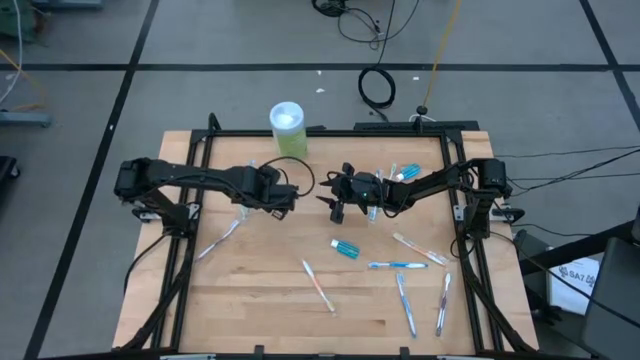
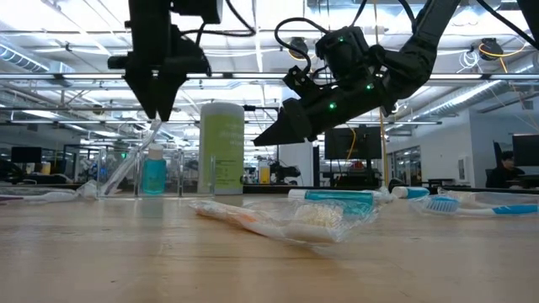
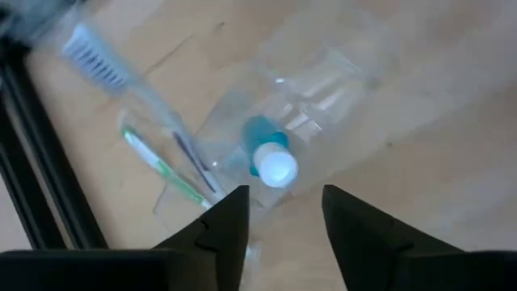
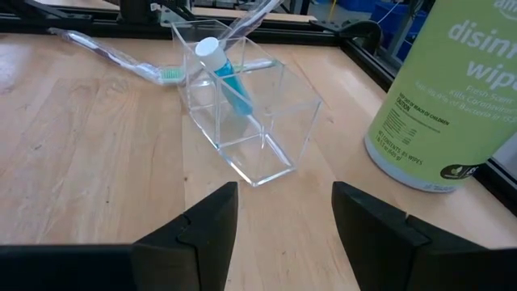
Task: Pick & Place toothbrushing station
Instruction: Adjust the blue mouthwash
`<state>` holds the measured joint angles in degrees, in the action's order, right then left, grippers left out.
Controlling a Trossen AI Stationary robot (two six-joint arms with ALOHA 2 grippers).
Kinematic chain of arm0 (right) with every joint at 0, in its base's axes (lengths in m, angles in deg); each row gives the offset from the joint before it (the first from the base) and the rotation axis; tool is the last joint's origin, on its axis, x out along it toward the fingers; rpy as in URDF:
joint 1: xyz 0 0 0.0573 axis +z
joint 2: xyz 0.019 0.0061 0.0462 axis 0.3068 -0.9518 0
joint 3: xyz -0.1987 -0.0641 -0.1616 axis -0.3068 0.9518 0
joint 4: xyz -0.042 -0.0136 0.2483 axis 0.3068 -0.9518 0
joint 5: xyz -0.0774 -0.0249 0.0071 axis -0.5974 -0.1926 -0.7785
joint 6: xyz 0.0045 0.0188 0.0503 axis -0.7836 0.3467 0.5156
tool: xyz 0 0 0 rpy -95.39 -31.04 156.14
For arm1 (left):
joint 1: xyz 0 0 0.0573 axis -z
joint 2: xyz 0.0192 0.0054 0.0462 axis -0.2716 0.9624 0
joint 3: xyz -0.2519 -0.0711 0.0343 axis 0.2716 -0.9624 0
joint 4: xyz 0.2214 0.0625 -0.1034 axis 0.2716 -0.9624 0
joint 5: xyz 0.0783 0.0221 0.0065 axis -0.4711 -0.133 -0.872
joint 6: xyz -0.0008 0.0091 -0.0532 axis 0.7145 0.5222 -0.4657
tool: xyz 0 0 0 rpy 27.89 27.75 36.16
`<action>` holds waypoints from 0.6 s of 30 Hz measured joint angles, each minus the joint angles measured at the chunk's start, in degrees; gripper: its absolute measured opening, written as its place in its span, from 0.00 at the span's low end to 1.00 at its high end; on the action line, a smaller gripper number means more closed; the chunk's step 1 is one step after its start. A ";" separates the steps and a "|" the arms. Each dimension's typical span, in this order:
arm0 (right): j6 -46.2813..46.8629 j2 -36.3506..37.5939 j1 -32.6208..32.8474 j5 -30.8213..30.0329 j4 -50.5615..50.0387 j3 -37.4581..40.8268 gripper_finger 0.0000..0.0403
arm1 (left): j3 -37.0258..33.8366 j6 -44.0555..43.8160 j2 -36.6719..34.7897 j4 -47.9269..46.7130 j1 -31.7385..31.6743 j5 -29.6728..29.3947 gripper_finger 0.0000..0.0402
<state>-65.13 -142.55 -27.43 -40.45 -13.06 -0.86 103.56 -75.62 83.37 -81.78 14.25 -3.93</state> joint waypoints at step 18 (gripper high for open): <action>-0.02 0.00 0.00 0.00 0.02 0.00 0.49 | -6.46 -11.29 0.07 10.19 -0.73 -2.75 0.52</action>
<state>-65.15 -142.55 -27.42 -40.45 -13.04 -0.86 97.10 -86.91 83.44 -71.59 13.52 -6.68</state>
